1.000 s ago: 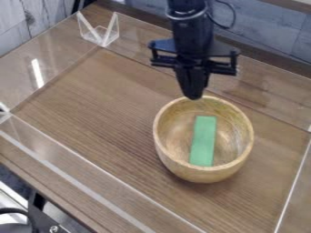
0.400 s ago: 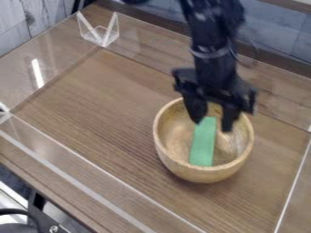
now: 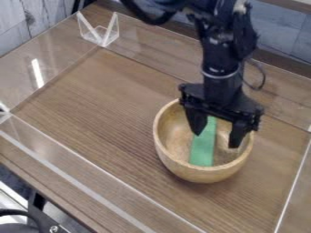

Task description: Move green stick from inside the wooden bowl to the table next to it

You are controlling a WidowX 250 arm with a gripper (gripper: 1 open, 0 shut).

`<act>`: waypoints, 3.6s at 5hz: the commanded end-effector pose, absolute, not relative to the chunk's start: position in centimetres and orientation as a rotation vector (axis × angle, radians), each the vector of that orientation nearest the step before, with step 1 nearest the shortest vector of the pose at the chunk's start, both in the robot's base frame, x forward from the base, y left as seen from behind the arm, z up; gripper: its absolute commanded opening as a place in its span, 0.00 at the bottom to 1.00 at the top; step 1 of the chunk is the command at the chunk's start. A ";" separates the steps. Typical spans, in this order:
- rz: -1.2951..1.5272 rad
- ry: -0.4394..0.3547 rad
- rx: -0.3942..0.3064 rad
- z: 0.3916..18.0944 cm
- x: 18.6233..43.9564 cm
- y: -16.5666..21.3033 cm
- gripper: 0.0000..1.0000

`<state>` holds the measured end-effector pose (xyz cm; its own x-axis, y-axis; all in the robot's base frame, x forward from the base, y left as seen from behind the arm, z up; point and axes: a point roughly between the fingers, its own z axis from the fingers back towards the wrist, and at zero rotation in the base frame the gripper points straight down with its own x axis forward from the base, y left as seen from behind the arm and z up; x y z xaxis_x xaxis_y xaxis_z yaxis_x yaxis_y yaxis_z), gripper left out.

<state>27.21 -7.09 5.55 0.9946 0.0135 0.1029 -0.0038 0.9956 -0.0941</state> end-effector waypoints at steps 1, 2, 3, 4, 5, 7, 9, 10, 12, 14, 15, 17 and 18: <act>0.075 -0.124 -0.077 5.7 27.2 -7.3 1.00; 0.124 -0.121 -0.060 5.3 27.0 -7.6 1.00; 0.118 -0.123 -0.051 5.6 27.5 -6.9 1.00; 0.110 -0.124 -0.046 6.0 27.9 -6.4 1.00; 0.162 -0.126 -0.037 5.7 27.7 -6.5 1.00; 0.202 -0.120 -0.027 4.6 27.4 -5.7 1.00; 0.116 -0.136 -0.042 4.4 27.6 -4.7 1.00; 0.043 -0.144 -0.047 5.0 27.9 -4.8 1.00; 0.142 -0.172 -0.040 6.6 28.1 -7.0 1.00; 0.177 -0.180 -0.046 5.8 27.9 -6.8 1.00; 0.162 -0.171 -0.046 4.3 27.9 -5.8 1.00; 0.135 -0.168 -0.049 3.7 28.1 -5.1 0.00; 0.152 -0.187 -0.060 5.2 27.9 -4.4 0.00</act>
<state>27.28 -4.42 3.88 0.9777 0.1611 0.1344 -0.1539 0.9861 -0.0620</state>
